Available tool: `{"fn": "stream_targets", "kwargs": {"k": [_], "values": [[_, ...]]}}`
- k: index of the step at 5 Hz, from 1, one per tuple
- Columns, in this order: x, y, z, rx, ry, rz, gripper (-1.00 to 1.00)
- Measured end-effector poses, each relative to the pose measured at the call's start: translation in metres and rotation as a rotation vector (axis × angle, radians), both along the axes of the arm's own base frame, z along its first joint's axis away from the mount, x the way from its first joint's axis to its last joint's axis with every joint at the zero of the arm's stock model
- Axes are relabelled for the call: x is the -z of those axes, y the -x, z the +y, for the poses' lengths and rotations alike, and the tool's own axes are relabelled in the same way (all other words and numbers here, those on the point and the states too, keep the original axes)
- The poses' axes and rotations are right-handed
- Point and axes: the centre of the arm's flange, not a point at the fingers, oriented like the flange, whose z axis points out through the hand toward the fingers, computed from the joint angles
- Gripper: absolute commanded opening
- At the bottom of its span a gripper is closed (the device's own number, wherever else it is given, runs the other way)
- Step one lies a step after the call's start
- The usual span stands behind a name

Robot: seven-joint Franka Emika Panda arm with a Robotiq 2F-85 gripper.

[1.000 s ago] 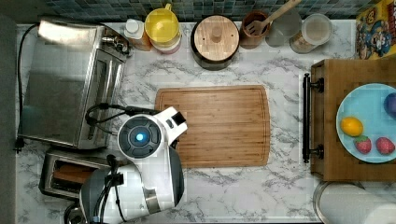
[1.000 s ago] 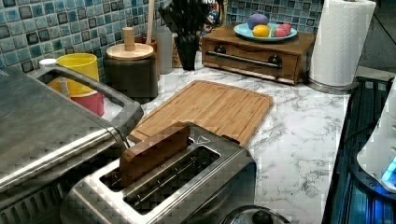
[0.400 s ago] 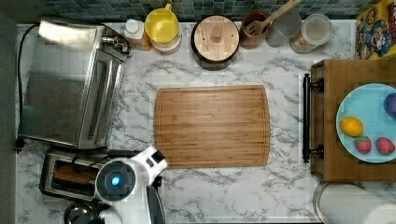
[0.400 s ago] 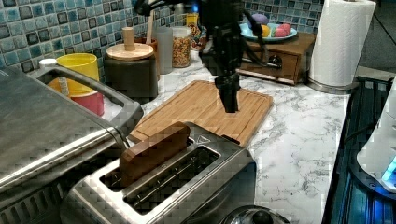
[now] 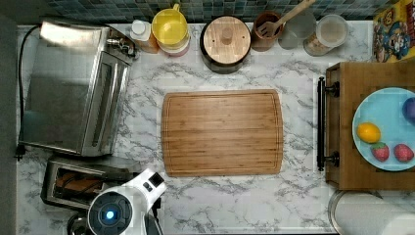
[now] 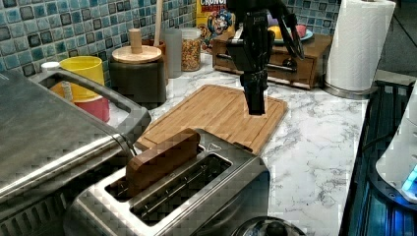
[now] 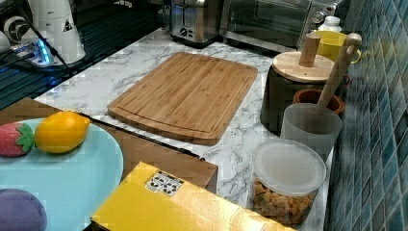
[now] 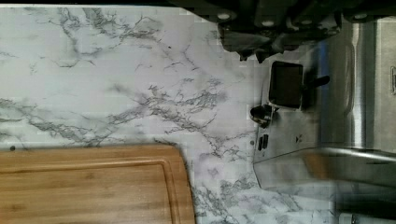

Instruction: Turn on the toaster.

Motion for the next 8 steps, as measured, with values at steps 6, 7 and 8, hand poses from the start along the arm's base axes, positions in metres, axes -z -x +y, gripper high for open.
{"fn": "stream_targets", "kwargs": {"k": [6, 7, 8], "values": [[0.019, 0.012, 0.020, -0.001, -0.134, -0.055, -1.00], [0.033, 0.009, 0.026, -0.068, -0.066, -0.076, -1.00], [0.060, 0.004, 0.025, -0.025, -0.025, -0.024, -1.00]]}}
